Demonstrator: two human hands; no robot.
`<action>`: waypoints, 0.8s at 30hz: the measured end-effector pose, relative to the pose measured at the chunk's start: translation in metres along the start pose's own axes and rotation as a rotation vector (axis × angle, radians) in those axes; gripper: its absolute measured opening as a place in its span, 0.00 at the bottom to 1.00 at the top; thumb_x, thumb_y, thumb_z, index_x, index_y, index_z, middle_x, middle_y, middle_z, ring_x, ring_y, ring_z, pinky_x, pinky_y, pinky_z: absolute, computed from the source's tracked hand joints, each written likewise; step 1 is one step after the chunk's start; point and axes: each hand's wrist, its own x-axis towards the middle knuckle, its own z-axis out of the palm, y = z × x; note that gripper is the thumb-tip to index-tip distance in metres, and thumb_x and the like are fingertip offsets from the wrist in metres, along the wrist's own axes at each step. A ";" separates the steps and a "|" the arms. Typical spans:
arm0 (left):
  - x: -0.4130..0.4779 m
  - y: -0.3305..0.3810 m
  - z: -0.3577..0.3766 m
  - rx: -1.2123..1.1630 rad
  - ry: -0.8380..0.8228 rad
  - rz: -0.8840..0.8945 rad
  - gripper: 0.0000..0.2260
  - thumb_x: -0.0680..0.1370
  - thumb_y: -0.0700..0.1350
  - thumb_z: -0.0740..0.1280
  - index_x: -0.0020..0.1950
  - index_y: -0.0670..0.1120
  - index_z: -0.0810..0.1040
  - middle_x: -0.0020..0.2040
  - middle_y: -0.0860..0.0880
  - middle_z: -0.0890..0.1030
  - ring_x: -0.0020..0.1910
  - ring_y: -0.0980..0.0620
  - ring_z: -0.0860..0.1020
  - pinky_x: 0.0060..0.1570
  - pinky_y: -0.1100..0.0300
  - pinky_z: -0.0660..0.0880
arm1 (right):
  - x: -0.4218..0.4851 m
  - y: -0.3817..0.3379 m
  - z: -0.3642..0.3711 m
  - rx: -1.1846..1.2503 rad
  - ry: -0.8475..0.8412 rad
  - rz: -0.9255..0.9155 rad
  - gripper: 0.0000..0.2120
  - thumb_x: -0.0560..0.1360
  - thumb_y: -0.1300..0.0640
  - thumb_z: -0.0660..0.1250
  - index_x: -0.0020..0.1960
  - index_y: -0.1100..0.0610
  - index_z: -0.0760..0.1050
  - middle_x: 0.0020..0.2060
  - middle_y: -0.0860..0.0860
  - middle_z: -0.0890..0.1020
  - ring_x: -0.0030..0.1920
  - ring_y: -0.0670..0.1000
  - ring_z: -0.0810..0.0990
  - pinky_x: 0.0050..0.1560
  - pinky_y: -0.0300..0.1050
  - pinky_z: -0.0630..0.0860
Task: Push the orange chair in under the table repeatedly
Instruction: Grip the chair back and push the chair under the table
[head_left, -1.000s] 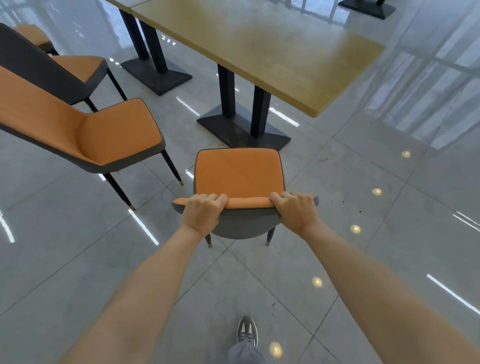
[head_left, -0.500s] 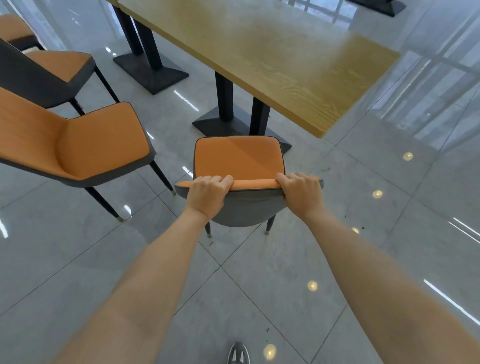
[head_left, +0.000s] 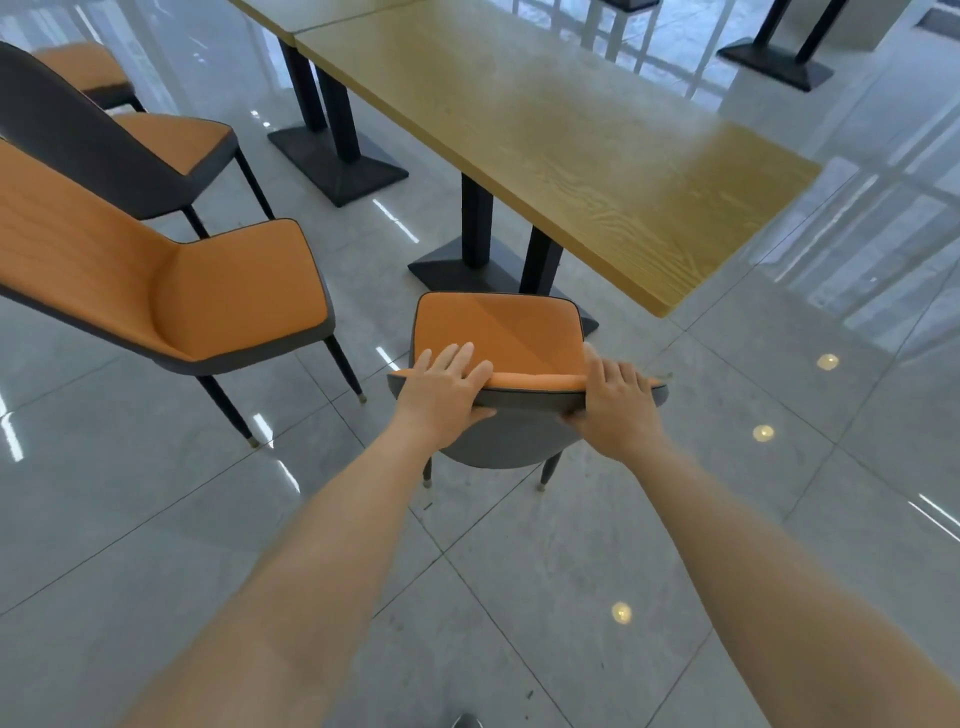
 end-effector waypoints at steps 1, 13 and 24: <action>-0.006 -0.003 -0.003 0.005 -0.026 -0.020 0.24 0.79 0.57 0.56 0.72 0.48 0.59 0.75 0.42 0.58 0.74 0.41 0.57 0.71 0.44 0.57 | -0.001 -0.004 -0.002 0.021 -0.044 -0.006 0.40 0.73 0.42 0.64 0.74 0.58 0.47 0.70 0.58 0.64 0.69 0.60 0.61 0.71 0.57 0.57; -0.085 -0.149 -0.084 0.080 0.136 -0.279 0.29 0.81 0.56 0.47 0.75 0.48 0.35 0.77 0.46 0.39 0.76 0.47 0.39 0.73 0.45 0.39 | 0.030 -0.181 -0.062 0.078 0.010 -0.242 0.35 0.78 0.37 0.43 0.73 0.54 0.29 0.75 0.55 0.36 0.74 0.53 0.35 0.72 0.50 0.36; -0.178 -0.404 -0.151 0.070 0.346 -0.429 0.28 0.80 0.58 0.50 0.76 0.52 0.41 0.78 0.48 0.43 0.76 0.47 0.42 0.73 0.44 0.42 | 0.088 -0.488 -0.109 0.080 0.117 -0.353 0.35 0.78 0.39 0.44 0.72 0.56 0.27 0.74 0.55 0.32 0.73 0.53 0.32 0.72 0.50 0.34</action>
